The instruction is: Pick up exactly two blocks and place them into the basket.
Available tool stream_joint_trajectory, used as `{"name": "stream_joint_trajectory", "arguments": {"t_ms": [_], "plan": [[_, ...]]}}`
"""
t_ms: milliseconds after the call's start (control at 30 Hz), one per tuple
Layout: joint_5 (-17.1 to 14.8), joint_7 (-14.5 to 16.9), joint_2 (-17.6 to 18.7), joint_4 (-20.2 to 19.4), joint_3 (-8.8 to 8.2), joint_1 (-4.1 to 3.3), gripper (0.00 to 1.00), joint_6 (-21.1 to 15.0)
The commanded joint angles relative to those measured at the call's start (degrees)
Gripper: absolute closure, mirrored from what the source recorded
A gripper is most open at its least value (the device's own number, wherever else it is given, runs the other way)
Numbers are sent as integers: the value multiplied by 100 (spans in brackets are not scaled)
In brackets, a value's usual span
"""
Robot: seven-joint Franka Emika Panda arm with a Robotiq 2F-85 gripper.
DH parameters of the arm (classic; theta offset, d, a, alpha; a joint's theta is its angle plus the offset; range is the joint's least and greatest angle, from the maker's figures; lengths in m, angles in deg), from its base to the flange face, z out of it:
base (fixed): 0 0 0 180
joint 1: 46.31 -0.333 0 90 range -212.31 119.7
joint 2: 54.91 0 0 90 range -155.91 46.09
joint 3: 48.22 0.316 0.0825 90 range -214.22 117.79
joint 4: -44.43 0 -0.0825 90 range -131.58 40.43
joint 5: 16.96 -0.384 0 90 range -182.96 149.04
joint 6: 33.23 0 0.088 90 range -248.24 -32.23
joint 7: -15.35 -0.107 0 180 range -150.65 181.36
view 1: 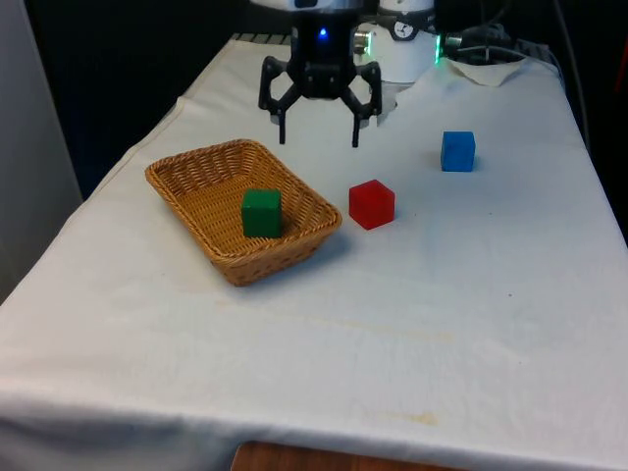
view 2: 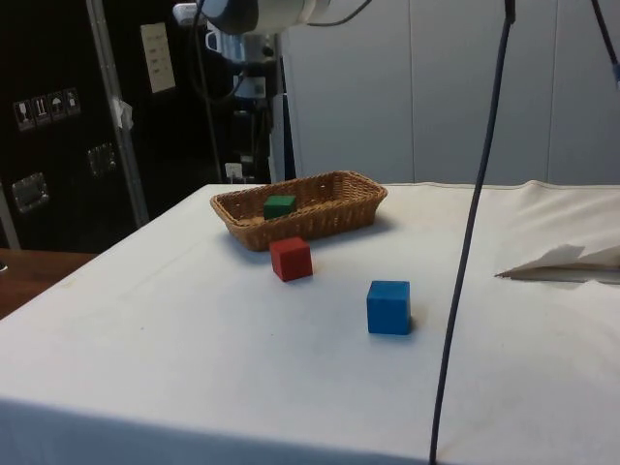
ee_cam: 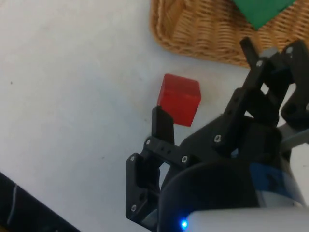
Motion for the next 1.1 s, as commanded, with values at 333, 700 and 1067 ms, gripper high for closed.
{"name": "stream_joint_trajectory", "arguments": {"t_ms": [333,700,1067], "plan": [[647,-619,-332,63,97,-252,0,178],[825,-825,-447,143,309,-269,0,241],[773,-773,-521,155,561,-235,0,201]]}}
